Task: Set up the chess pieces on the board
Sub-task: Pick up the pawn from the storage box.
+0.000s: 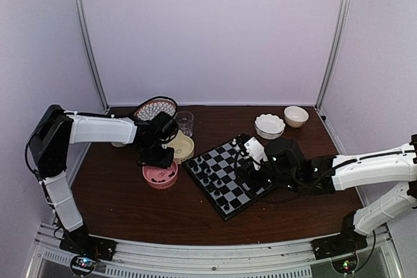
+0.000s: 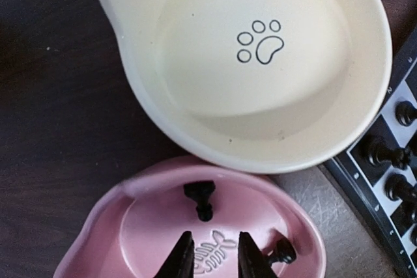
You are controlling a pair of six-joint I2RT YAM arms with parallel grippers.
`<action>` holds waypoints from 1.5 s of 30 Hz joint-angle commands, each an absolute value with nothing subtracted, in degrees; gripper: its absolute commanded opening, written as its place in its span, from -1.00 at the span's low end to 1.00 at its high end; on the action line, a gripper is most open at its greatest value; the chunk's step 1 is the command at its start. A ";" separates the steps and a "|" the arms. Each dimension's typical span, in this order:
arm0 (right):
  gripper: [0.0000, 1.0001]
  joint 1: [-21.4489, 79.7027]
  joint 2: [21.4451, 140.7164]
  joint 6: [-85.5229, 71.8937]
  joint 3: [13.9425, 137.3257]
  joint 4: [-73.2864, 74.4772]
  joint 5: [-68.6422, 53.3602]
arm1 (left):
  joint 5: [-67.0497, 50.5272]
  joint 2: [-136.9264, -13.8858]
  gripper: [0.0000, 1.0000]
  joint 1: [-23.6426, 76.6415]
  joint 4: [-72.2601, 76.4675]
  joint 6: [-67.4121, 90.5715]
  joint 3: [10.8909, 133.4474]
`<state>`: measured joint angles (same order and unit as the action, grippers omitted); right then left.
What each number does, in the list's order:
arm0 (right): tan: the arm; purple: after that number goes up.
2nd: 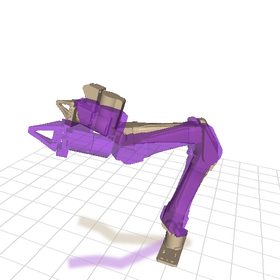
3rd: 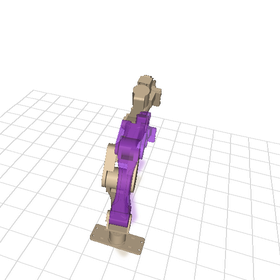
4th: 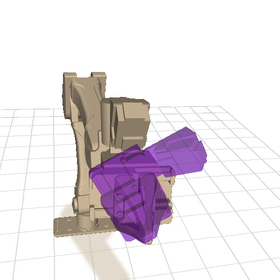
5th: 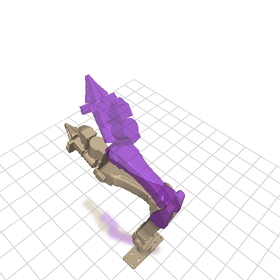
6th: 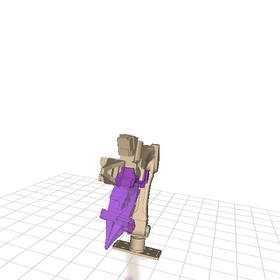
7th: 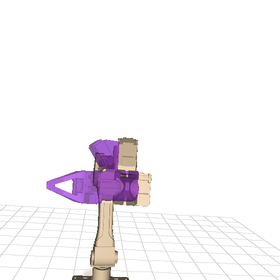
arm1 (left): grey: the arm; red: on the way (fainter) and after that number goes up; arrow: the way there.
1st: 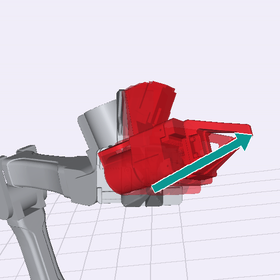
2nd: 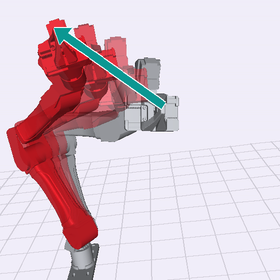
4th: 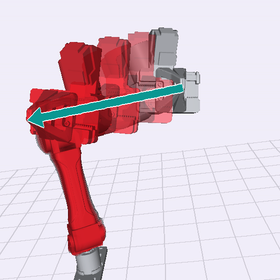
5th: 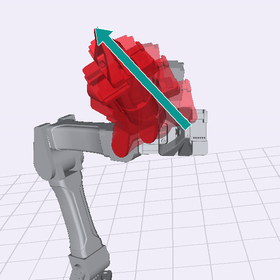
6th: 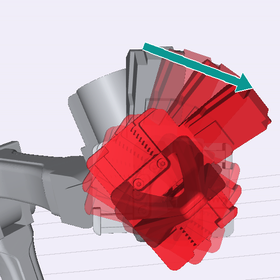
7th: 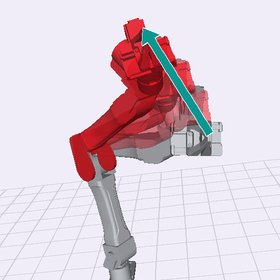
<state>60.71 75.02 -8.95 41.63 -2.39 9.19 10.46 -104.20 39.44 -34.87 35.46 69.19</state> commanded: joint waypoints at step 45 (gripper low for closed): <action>-0.22 60.64 75.79 -8.15 43.18 -5.05 2.81 | 16.08 -93.80 -0.86 43.10 -32.70 50.46 67.14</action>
